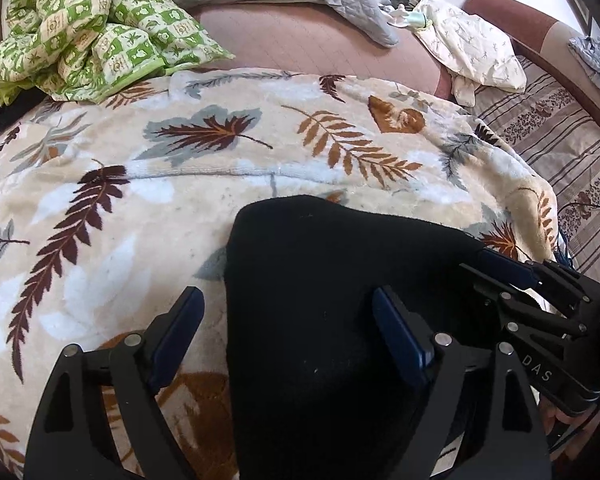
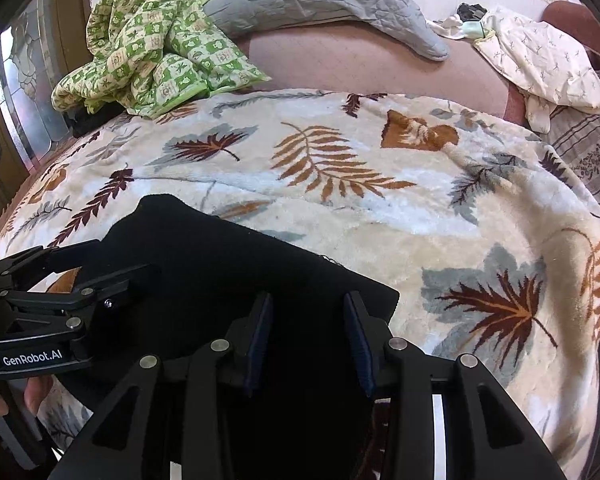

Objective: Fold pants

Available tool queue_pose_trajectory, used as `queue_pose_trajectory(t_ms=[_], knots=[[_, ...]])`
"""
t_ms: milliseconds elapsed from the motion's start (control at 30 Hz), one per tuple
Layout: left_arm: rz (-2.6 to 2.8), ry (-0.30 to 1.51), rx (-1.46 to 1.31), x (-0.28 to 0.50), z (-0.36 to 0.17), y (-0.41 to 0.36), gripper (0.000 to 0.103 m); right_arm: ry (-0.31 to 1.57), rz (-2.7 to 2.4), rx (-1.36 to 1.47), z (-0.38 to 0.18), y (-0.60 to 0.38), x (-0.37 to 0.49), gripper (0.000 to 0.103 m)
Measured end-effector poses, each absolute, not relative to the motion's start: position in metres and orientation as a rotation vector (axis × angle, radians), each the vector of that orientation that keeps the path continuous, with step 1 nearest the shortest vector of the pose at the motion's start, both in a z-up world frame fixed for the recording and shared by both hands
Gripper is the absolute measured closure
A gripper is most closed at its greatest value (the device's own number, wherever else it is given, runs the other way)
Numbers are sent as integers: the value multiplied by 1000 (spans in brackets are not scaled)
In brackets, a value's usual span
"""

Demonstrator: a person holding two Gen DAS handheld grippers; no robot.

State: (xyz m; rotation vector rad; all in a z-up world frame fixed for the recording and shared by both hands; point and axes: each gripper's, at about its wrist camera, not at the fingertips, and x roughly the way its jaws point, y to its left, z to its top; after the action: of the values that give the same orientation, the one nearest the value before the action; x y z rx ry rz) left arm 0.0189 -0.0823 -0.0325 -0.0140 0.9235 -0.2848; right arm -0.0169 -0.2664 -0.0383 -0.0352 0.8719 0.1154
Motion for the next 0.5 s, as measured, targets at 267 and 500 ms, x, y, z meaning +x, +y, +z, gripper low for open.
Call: queue_pose_trajectory(t_ms=[267, 500], knots=[[-272, 892, -24, 7, -16, -72, 16, 840, 85, -82, -19, -261, -35, 64], [-277, 865, -22, -6, -5, -69, 16, 808, 68, -133, -3, -255, -52, 60]])
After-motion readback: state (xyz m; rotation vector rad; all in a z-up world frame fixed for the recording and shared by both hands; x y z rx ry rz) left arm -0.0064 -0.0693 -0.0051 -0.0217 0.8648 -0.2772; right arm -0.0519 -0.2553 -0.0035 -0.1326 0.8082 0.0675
